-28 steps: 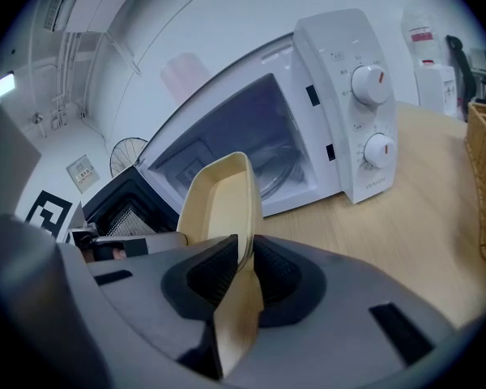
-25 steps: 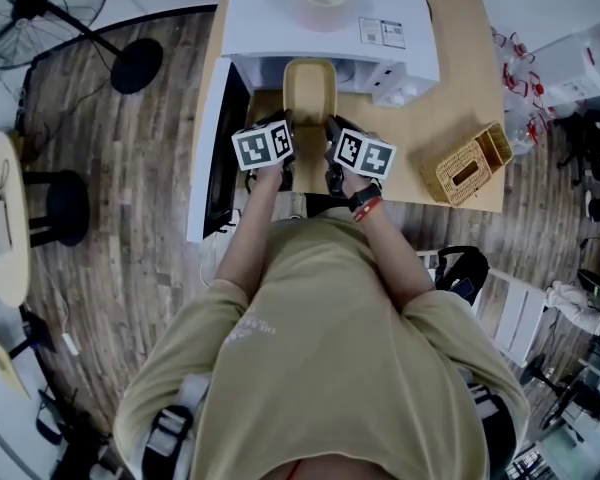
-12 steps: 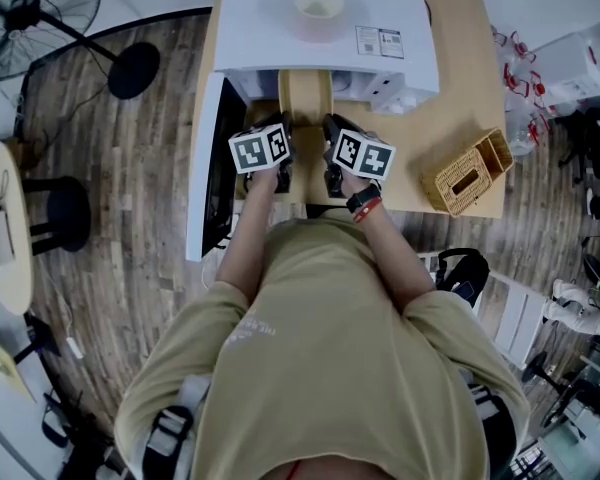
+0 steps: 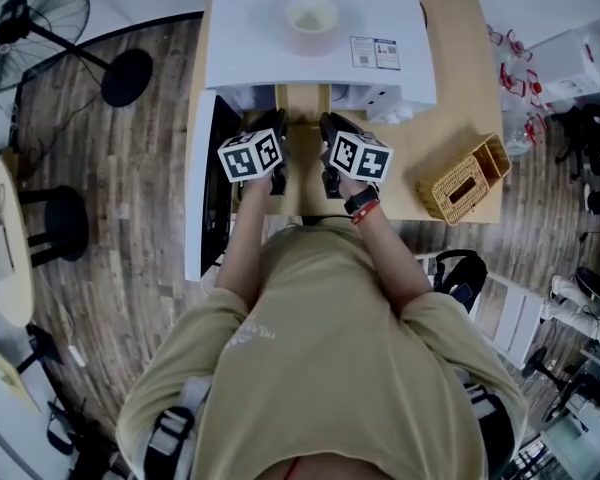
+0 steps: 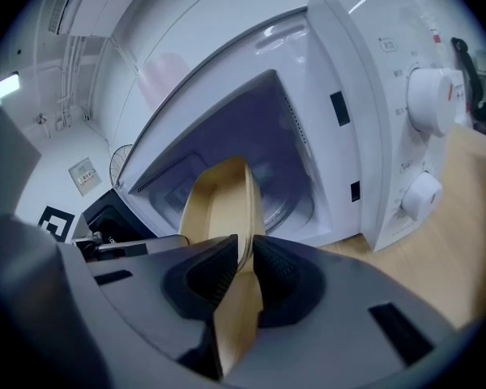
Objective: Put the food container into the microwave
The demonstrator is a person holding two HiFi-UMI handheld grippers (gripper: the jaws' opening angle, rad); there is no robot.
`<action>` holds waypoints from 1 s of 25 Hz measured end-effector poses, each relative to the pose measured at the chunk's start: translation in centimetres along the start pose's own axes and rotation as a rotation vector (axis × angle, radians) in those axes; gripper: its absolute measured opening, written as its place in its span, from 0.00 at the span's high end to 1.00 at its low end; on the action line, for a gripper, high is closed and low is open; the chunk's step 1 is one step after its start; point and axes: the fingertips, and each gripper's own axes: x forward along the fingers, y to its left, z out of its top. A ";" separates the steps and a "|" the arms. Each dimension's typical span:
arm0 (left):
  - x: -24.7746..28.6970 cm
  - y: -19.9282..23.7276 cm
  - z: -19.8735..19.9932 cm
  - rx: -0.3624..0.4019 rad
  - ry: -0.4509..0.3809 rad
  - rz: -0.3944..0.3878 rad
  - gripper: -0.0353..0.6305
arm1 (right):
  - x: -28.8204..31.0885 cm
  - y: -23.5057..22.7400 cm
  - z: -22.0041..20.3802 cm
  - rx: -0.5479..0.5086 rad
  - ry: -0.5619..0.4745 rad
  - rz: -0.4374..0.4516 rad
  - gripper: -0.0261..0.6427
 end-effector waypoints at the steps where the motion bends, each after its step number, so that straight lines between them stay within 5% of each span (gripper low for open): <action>1: 0.1 -0.1 0.3 0.007 -0.010 -0.005 0.86 | 0.2 -0.1 0.2 0.001 -0.008 0.003 0.86; 16: 1.5 1.0 2.4 0.085 -0.105 -0.013 0.86 | 2.6 0.5 2.5 -0.109 -0.114 0.021 0.86; 25: 2.9 1.0 3.0 0.141 -0.106 0.003 0.86 | 4.1 -0.6 3.0 -0.080 -0.126 0.004 0.86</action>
